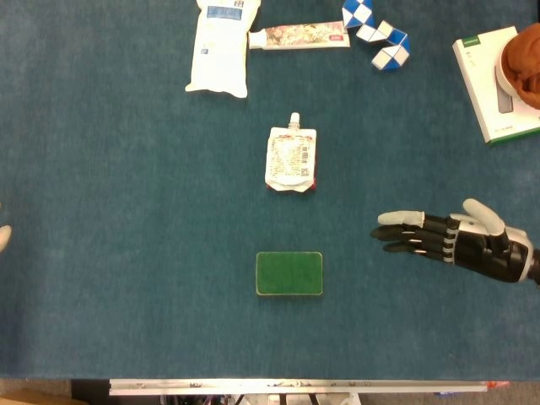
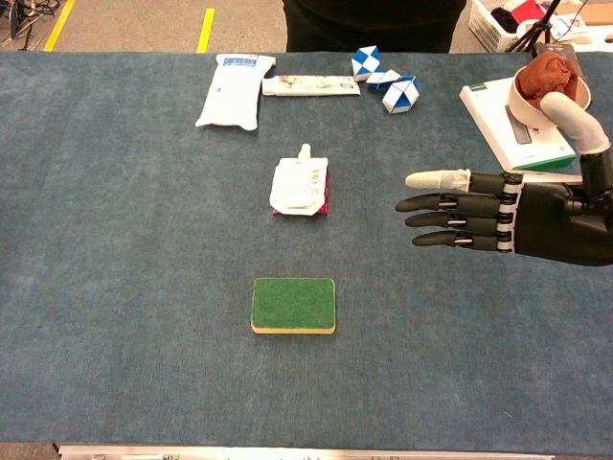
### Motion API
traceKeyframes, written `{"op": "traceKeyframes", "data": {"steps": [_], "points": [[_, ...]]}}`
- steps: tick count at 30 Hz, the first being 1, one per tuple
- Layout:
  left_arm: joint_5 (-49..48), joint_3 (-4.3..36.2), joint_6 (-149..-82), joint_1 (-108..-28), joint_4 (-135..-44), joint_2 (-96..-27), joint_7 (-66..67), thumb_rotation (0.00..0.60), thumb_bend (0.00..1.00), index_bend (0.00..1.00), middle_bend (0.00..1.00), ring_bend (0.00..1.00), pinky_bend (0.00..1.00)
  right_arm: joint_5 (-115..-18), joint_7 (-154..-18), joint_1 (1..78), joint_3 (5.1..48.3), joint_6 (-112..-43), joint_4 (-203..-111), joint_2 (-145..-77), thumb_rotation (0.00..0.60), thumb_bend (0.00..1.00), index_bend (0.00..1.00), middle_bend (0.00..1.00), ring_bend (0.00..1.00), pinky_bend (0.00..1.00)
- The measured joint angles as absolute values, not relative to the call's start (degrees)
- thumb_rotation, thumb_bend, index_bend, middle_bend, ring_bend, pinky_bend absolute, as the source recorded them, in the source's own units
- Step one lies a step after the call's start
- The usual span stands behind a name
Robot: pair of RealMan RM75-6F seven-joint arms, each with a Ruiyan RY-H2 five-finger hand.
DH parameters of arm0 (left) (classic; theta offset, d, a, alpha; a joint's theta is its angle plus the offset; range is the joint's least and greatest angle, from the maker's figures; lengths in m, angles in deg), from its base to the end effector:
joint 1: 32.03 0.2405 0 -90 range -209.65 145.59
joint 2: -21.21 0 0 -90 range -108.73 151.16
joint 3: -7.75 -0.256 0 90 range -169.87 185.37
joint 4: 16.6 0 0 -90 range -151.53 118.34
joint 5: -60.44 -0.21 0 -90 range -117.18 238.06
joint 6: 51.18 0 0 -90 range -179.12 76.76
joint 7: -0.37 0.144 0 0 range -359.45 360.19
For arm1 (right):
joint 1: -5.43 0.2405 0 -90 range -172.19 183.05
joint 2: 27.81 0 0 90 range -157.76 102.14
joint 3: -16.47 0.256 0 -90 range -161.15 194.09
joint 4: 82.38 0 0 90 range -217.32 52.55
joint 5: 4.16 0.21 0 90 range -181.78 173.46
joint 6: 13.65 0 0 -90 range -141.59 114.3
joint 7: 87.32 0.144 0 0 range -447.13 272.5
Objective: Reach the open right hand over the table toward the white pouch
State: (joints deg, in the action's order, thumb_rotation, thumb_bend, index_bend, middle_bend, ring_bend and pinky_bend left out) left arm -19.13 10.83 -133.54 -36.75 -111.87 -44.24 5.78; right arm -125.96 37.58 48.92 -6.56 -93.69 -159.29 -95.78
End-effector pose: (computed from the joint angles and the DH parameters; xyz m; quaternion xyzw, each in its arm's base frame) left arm -0.3160 0.1792 0.1463 -0.5755 -0.4219 -0.3495 0.6072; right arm -0.2232 -0.2321 0.0758 -0.3963 0.8392 -0.3015 0.2187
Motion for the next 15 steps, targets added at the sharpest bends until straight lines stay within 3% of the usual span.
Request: {"op": "traceKeyframes", "data": {"steps": [11, 15], "points": [[-18.6, 10.9, -133.9, -36.5, -112.0, -44.2, 6.4, 0.6, 0.2, 0.5, 0.47, 0.33, 0.45, -124.6, 35.9, 51.3, -9.3, -95.2, -159.7, -95.7, 0.057, 0.0, 0.12, 0.13, 0.0, 0.0], [-18.3, 10.9, -133.8, -36.4, -111.9, -44.2, 6.6, 0.6, 0.2, 0.5, 0.47, 0.33, 0.45, -124.1, 35.0, 52.2, -10.0, -95.2, -160.2, -95.4, 0.057, 0.0, 0.17, 0.13, 0.0, 0.0]]}}
